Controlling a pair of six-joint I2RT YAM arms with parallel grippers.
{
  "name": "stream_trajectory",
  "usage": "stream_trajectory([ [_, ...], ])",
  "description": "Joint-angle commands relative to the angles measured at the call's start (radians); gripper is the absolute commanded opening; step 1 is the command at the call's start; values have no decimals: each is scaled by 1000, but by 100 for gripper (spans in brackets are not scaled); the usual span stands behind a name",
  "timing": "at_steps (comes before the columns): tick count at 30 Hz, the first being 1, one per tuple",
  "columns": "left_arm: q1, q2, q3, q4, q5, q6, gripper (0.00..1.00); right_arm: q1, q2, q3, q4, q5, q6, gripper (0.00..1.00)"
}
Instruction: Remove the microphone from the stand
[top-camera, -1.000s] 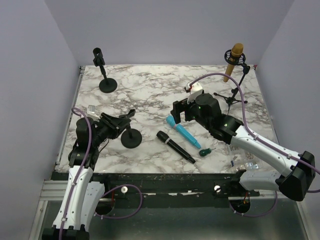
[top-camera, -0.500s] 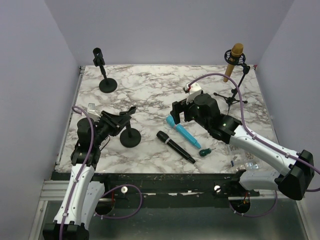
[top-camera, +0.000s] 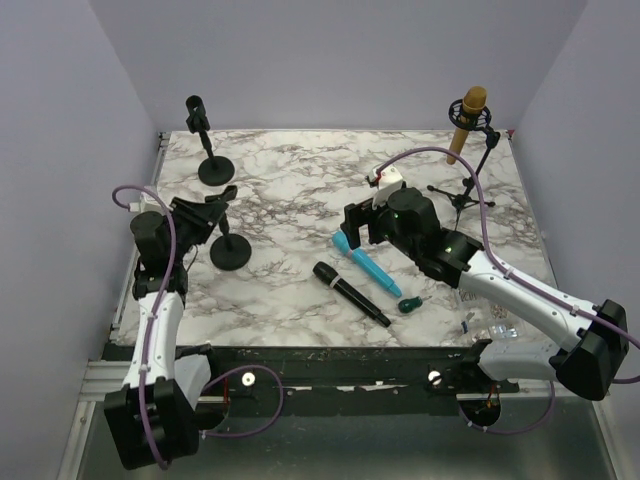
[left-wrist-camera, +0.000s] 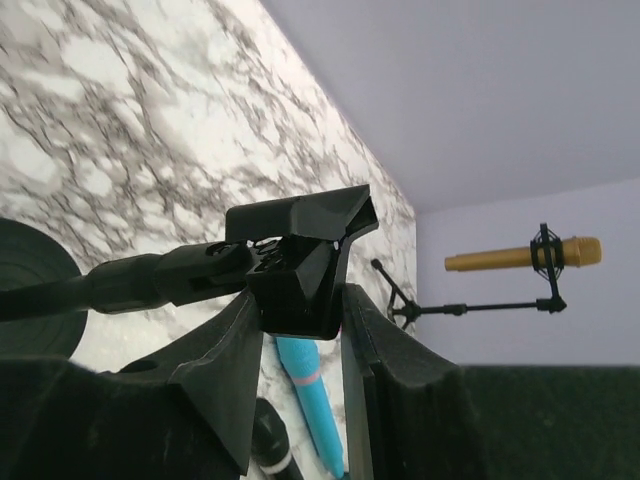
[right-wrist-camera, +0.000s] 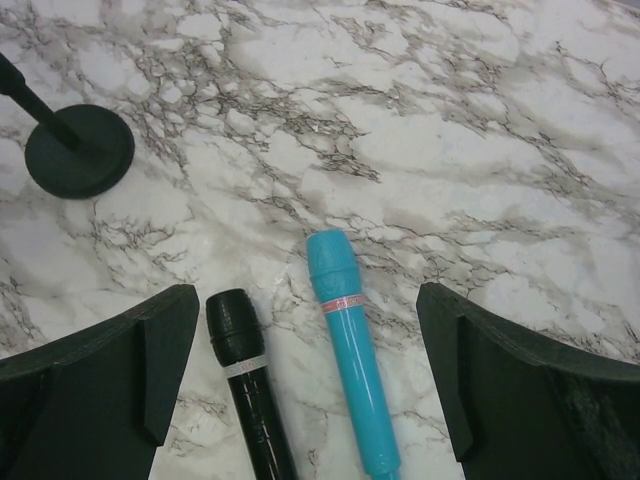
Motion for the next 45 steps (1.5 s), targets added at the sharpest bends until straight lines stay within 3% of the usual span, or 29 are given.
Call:
stream_trajectory([
  [1, 106, 146, 69, 190, 61, 79, 0, 1, 4, -11, 26, -9, 4, 100],
  [8, 171, 293, 176, 320, 41, 159, 0, 0, 26, -4, 21, 0, 1, 100],
  [16, 229, 493, 259, 521, 119, 110, 0, 1, 51, 4, 14, 5, -7, 100],
  [23, 237, 601, 254, 679, 196, -47, 0, 1, 53, 19, 2, -9, -4, 100],
  [27, 247, 562, 174, 681, 136, -91, 35, 0, 46, 34, -21, -15, 3, 100],
  [29, 249, 542, 168, 645, 128, -76, 44, 0, 43, 46, -34, -23, 11, 100],
  [42, 270, 422, 245, 292, 107, 17, 83, 1, 30, 109, -134, -29, 108, 100],
  [45, 269, 374, 214, 242, 87, -26, 91, 1, 23, 118, -147, -23, 131, 100],
])
